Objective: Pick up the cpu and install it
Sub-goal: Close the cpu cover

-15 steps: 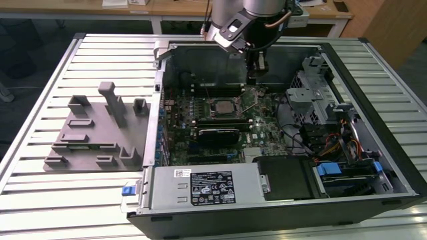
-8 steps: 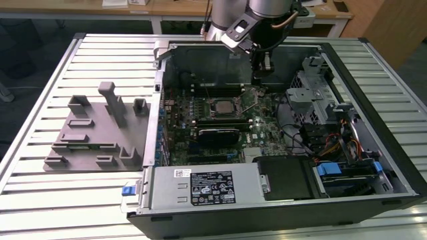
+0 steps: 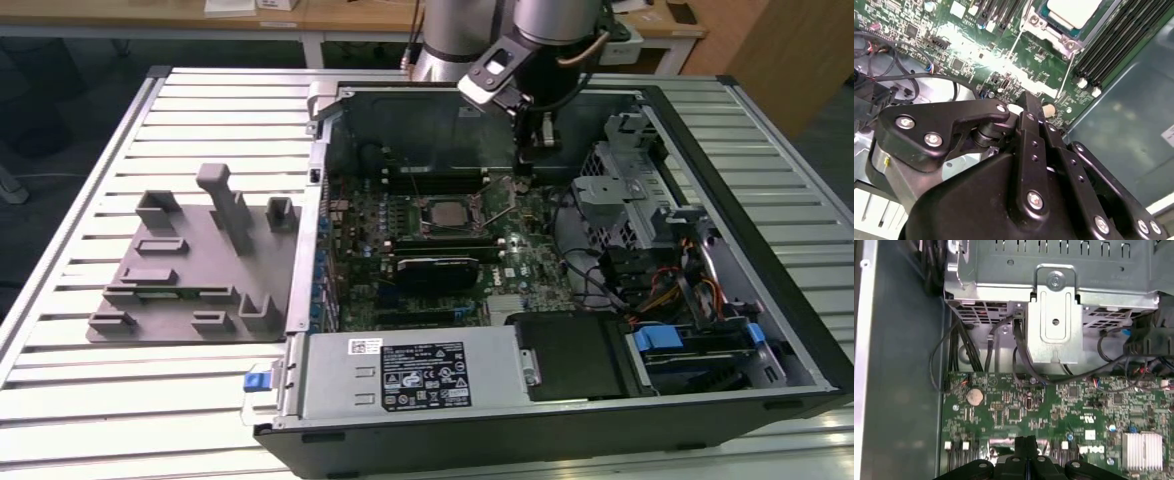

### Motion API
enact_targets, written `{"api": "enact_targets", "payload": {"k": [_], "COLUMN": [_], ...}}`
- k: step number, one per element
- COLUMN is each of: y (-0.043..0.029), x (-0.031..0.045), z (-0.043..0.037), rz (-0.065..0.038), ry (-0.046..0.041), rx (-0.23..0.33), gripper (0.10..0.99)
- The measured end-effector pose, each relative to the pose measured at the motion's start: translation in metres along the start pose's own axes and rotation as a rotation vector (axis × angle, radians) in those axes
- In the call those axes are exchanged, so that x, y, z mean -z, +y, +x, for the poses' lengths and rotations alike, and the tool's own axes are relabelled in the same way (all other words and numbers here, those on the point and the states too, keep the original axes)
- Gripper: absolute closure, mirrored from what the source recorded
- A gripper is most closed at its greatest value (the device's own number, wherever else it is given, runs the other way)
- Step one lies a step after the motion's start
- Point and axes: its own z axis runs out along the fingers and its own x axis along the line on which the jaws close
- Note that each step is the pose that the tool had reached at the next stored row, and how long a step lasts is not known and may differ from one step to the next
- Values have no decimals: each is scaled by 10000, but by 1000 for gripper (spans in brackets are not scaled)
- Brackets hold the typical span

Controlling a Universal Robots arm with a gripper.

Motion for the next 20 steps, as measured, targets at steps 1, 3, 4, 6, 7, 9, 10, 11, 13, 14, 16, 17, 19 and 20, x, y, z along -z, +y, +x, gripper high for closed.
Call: {"api": "enact_targets", "payload": {"k": [1,3,4,6,7,9,10,11,13,14,16,17,19,20], "y": [12,32,42,67,81,108,119,131,152,158,160,159,158,158], "x": [-18,-57,-76,-113,-130,-162,-178,-193,-223,-241,-277,-296,-321,-322], "z": [0,1,2,3,3,4,4,5,5,6,7,7,8,8], "rz": [2,7,10,17,20,24,26,27,30,33,39,42,45,46], "ry": [-1,1,2,0,1,0,1,1,2,1,2,1,2,0], "rx": [1,1,1,1,0,2,1,2,2,1,1,0,2,2], "gripper": [980,980,980,980,980,980,980,980,980,980,980,980,980,980]}}
